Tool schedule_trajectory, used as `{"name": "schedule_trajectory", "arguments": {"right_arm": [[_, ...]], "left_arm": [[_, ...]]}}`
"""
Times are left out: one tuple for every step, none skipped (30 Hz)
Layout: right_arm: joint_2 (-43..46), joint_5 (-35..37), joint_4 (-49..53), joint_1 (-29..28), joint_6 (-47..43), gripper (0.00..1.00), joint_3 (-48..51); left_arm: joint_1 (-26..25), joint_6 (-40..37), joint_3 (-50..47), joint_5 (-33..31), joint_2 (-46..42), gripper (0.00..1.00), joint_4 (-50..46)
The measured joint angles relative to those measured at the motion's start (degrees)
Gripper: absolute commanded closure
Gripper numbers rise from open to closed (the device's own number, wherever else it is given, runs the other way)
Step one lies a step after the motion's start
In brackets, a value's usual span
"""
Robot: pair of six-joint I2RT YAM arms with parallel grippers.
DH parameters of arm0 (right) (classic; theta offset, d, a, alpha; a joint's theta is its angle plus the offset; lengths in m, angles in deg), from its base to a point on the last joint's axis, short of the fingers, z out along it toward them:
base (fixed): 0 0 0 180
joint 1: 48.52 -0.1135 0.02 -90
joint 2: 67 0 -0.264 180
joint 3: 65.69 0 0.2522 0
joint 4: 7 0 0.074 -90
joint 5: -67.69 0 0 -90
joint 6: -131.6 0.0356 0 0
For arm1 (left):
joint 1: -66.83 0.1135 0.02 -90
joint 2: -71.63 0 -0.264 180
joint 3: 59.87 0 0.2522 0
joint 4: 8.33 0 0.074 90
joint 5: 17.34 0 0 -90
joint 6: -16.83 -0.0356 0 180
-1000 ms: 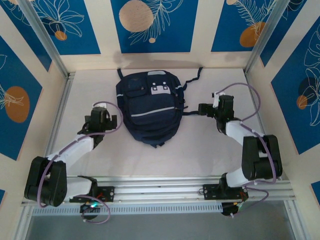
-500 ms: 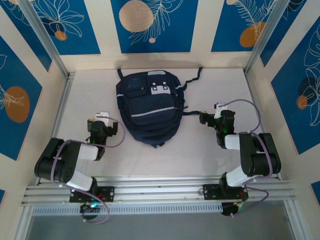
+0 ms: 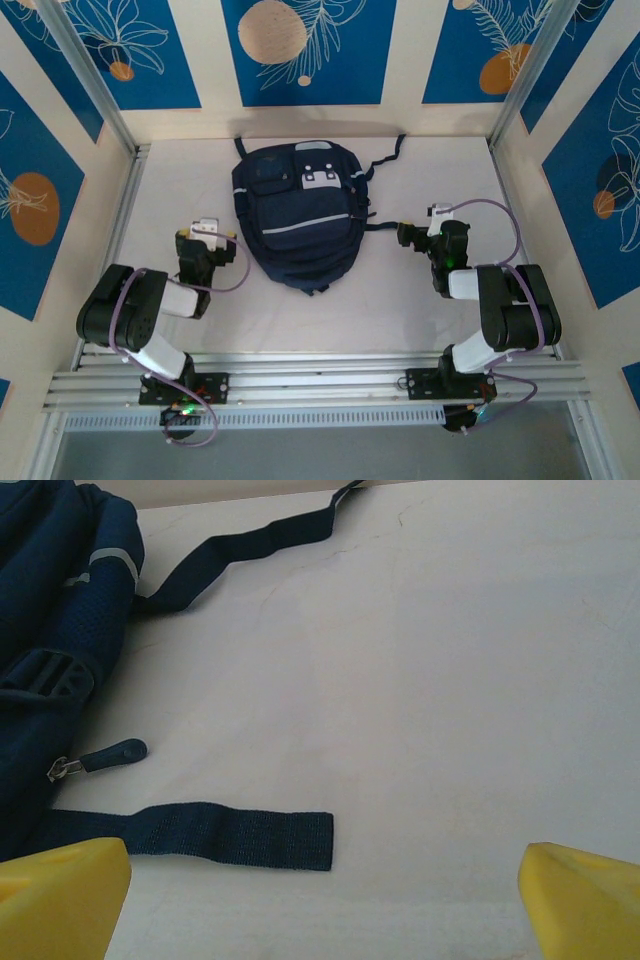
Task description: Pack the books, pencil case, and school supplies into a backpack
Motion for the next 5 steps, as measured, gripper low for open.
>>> {"name": "schedule_trajectory", "arguments": {"right_arm": [[0.00,-0.02,0.00,0.00,0.00,0.01,0.00],[0.00,-0.02,0.00,0.00,0.00,0.01,0.00],[0.00,-0.02,0.00,0.00,0.00,0.01,0.00],[0.00,-0.04,-0.02,0.00,0.00,0.01,0.00],[0.00,-0.04,-0.02,0.00,0.00,0.01,0.00]], "left_arm": [[0.00,0.02,0.13,-0.33,0.00,0.00,0.00],[0.04,0.02,0.22,-0.50,0.00,0.00,0.00],[0.04,0.02,0.28,-0.79,0.00,0.00,0.00],[0.07,0.02,0.44,-0.96,0.00,0.00,-0.20],[0.09,0.04,0.55,-1.03,0.00,0.00,-0.42]]}}
